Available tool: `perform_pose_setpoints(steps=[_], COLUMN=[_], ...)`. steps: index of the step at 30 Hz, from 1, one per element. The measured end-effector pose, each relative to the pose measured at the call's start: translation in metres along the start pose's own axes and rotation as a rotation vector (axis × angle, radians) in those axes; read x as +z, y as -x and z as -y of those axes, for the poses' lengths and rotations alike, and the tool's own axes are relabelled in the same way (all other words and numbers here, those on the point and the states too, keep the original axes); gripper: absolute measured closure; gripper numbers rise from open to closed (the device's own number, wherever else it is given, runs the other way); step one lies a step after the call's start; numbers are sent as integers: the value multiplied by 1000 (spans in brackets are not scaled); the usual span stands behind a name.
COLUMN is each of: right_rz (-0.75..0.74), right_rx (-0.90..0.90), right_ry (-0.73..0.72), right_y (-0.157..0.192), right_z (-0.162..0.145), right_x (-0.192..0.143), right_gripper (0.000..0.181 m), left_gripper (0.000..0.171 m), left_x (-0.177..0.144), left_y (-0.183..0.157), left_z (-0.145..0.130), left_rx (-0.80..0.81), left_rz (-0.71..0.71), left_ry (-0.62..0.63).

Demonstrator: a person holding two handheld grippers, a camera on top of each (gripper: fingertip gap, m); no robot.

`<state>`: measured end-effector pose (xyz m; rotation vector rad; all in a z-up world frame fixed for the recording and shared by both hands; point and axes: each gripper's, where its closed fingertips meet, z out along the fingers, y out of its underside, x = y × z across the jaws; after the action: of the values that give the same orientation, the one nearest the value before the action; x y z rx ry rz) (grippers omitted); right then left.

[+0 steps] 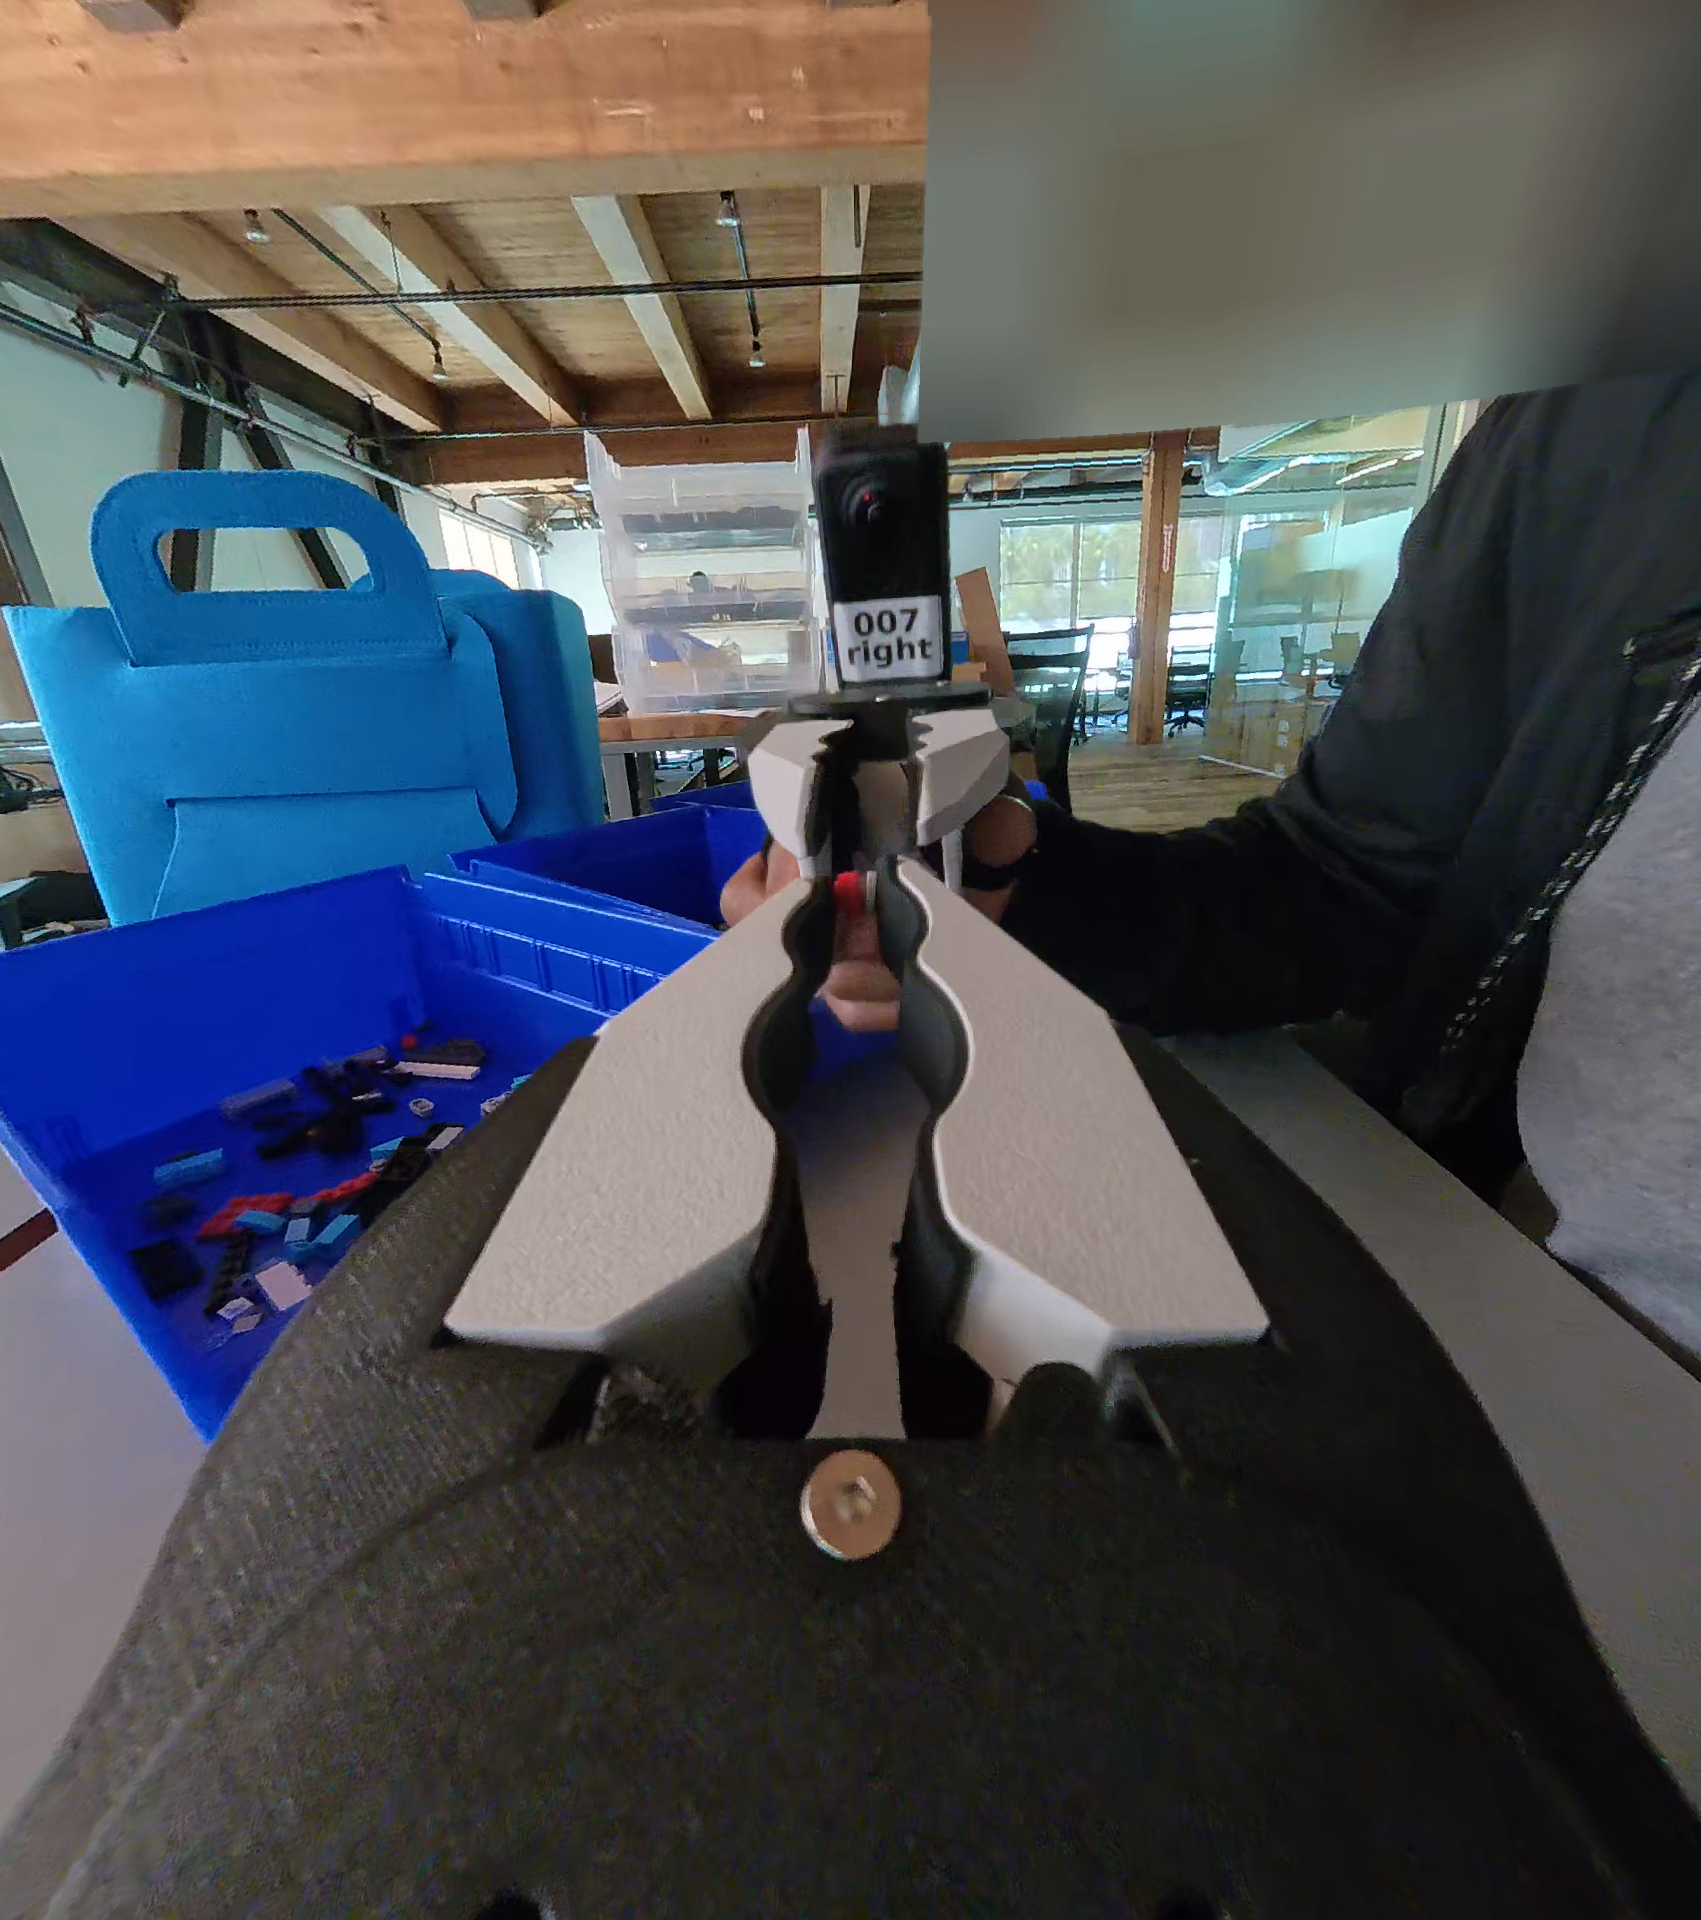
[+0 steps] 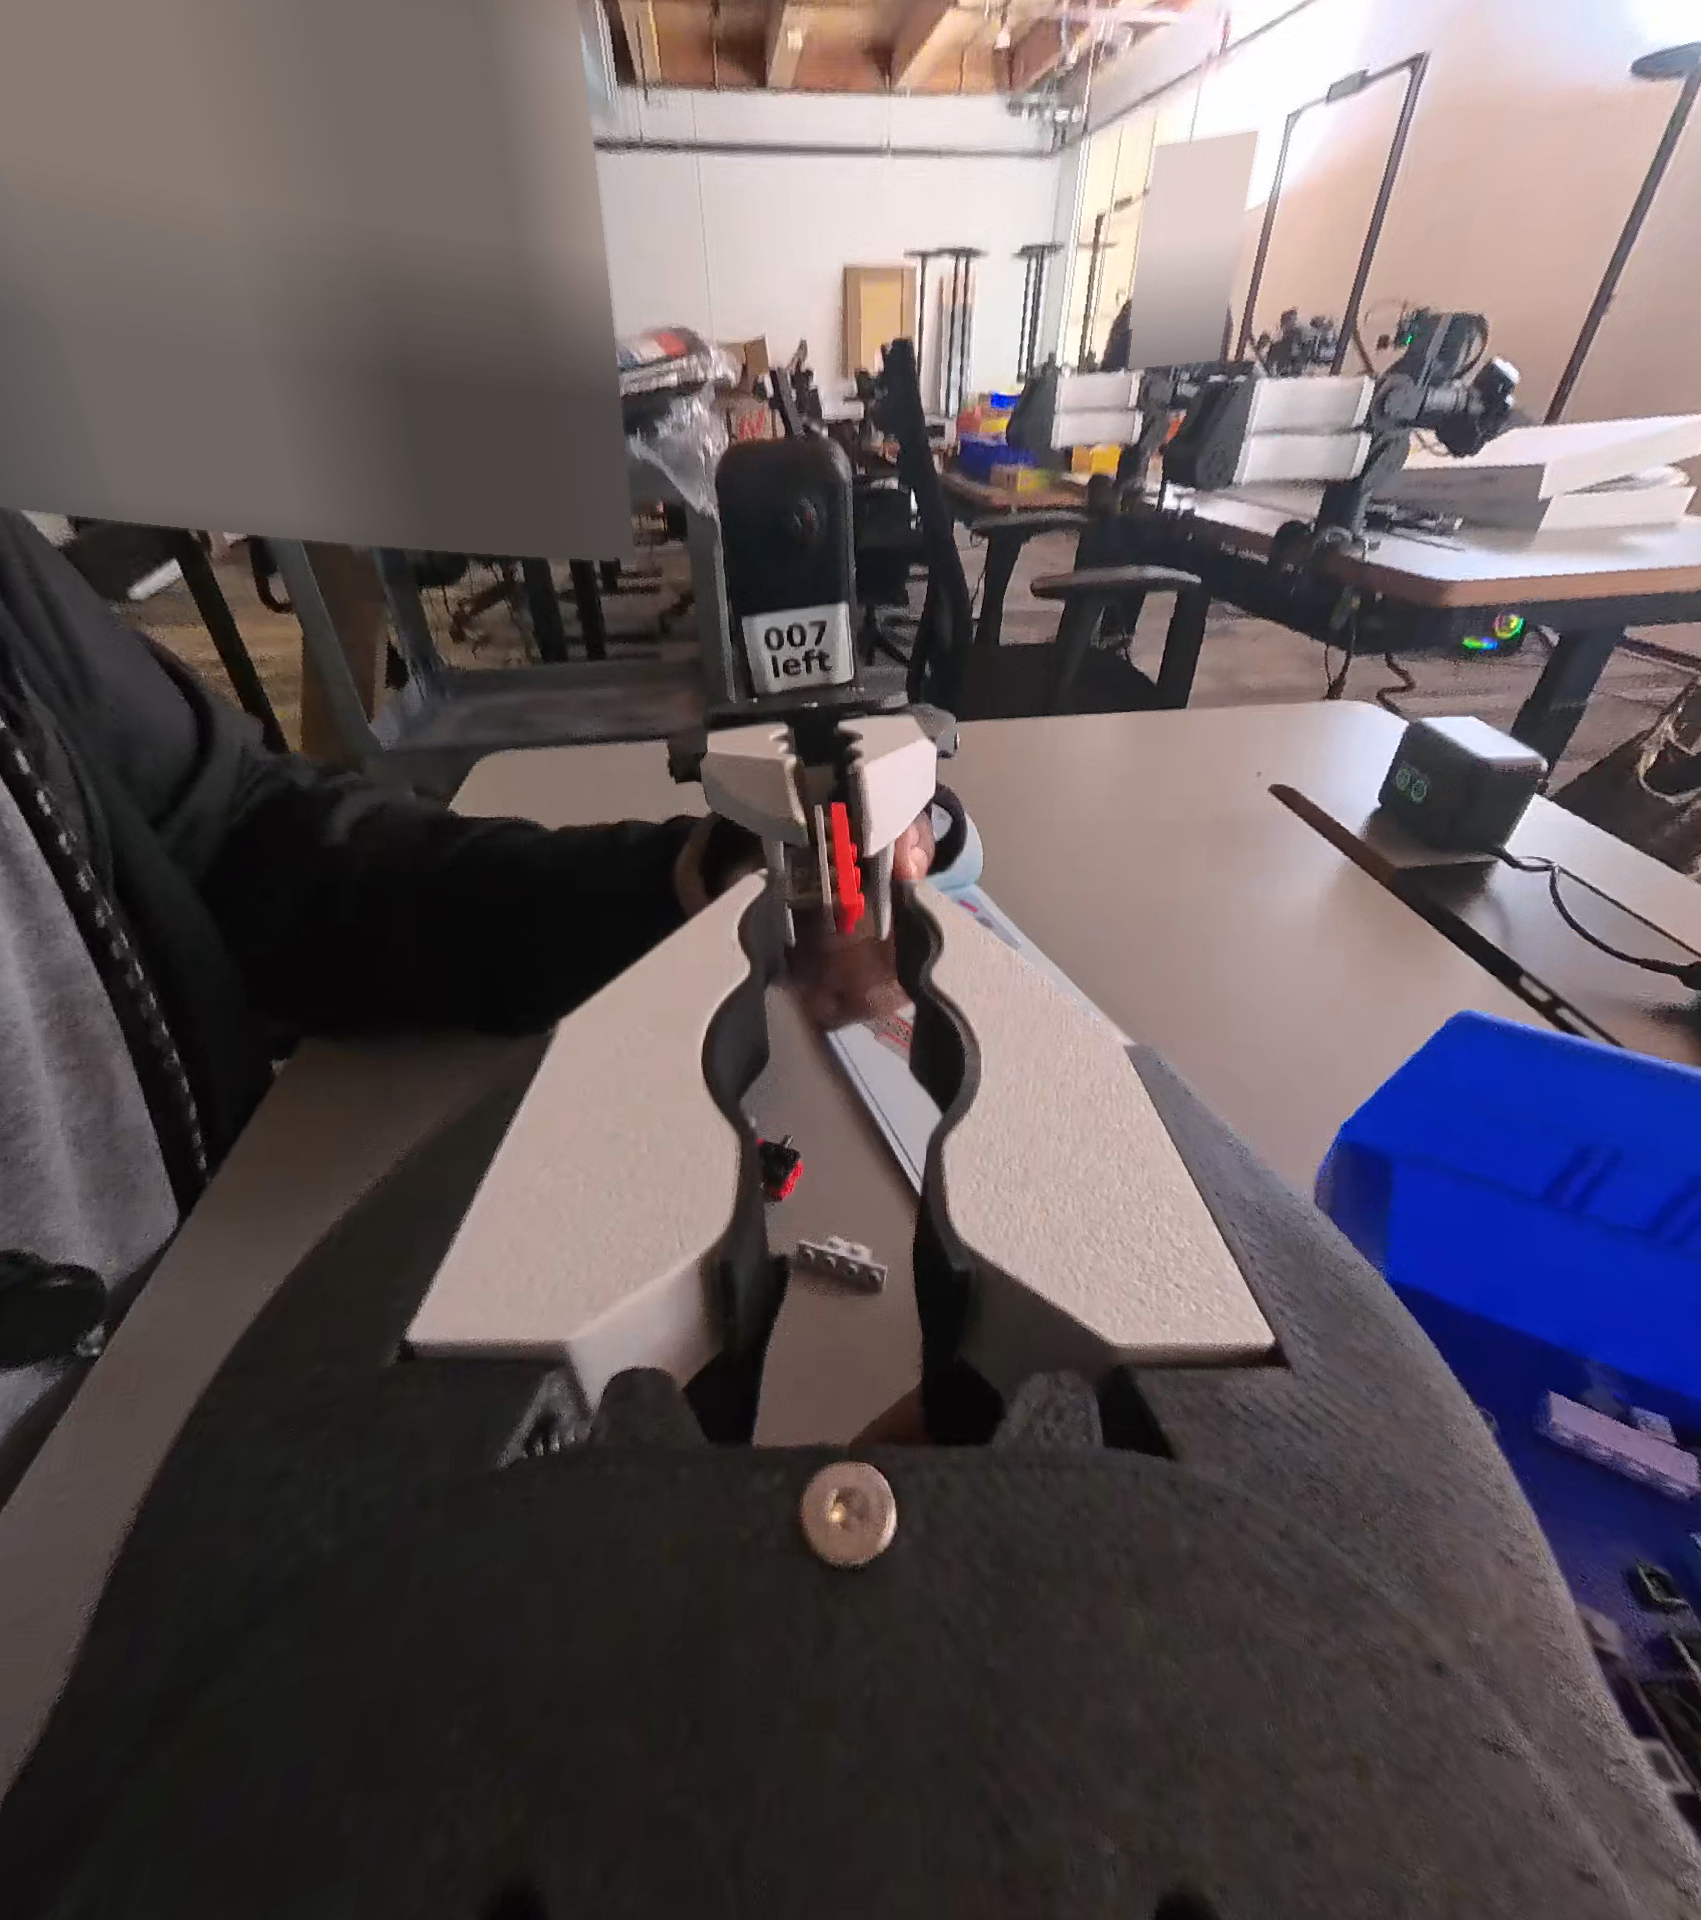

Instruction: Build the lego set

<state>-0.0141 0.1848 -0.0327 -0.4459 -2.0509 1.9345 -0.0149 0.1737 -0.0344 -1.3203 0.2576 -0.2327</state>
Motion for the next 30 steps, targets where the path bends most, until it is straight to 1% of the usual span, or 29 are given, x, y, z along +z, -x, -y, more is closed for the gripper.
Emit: perform_pose_setpoints(steps=[4, 8, 15, 20, 23, 30], right_rz=[6, -7, -26, -8, -5, 8], right_rx=[5, 1, 7, 17, 14, 6], right_ry=[-27, -43, -26, -55, -70, -107], right_y=[1, 1, 0, 5, 6, 11], right_z=[-5, -8, -17, -15, -14, -10], right_x=[1, 1, -1, -1, -2, -2], right_gripper=[160, 167, 166, 167, 170, 171], left_gripper=[165, 165, 165, 164, 164, 164], left_x=[1, 4, 6, 9, 10, 10], left_y=[0, -1, -2, -7, -9, -14], left_z=[-2, -7, -7, -11, -11, -10], left_rx=[-6, -9, 2, 18, 22, 23], left_rz=[0, -9, -8, -24, -35, -61], left_ry=[-9, -1, -22, -9, -14, -11])
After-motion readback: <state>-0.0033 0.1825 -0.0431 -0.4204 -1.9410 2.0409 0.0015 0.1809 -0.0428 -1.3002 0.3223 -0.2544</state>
